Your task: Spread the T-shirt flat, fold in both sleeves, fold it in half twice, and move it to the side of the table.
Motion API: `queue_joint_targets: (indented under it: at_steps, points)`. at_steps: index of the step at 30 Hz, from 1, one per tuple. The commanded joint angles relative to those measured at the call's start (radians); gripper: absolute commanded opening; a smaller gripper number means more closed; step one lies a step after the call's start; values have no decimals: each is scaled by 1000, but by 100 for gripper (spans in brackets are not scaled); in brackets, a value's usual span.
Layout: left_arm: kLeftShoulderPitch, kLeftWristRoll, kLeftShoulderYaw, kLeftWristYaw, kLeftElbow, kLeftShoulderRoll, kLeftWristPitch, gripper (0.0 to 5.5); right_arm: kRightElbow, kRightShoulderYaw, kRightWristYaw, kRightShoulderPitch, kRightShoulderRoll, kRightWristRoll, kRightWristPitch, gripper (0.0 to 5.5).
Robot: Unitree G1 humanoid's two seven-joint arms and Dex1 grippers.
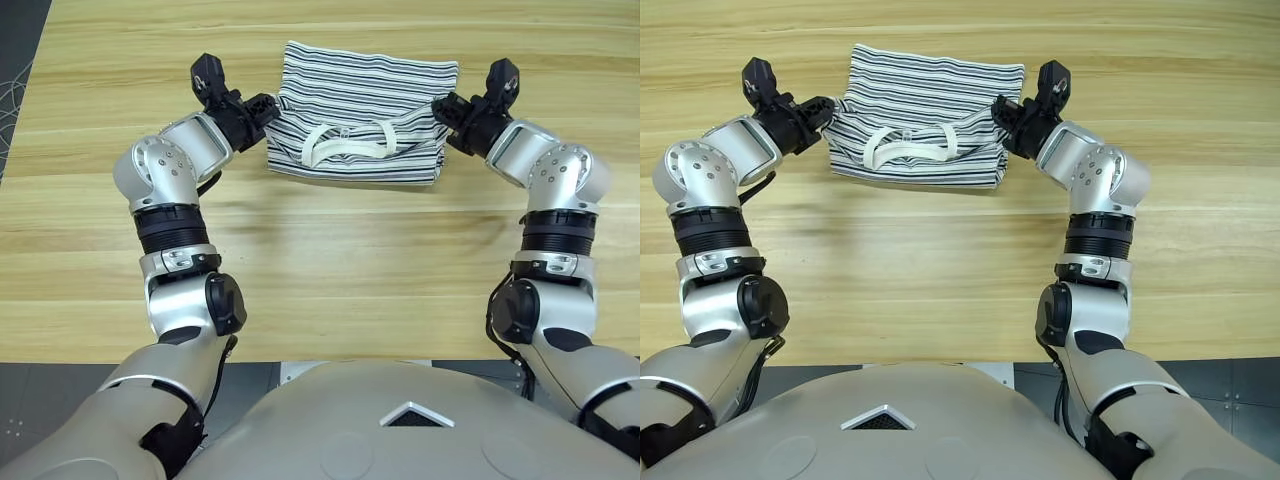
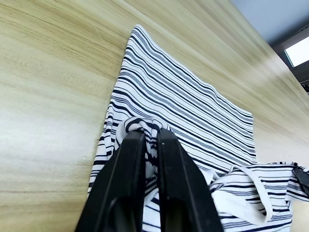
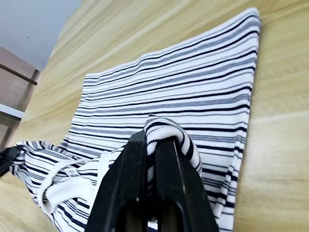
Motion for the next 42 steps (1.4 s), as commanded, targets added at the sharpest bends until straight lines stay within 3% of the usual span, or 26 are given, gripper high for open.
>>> queue_joint_targets:
  at_steps: [1, 16, 21, 28, 29, 39, 42]
  points:
    - [-80, 39, -16, -22, 95, -5, -55, 40, 20, -41, -10, -64, 12, 25, -33, 15]
    - [-349, 151, 38, -50, 714, -20, -509, 40, 492, -55, -62, -235, 24, -103, -333, 15]
    - [-399, 145, 73, -81, 795, -34, -641, 40, 635, -70, -51, -278, 16, -121, -436, 15]
    - [-389, 201, 51, -90, 878, -60, -680, 40, 749, -80, -42, -314, 19, -142, -516, 15]
    - [-384, 213, 44, -95, 883, -65, -682, 60, 759, -82, -38, -317, 21, -141, -526, 10]
    - [-398, 197, 95, -77, 890, -68, -741, 255, 789, -156, 15, -363, 41, -83, -600, 231]
    - [-437, 170, 139, -66, 888, -57, -773, 255, 800, -199, 28, -411, 34, -47, -628, 231]
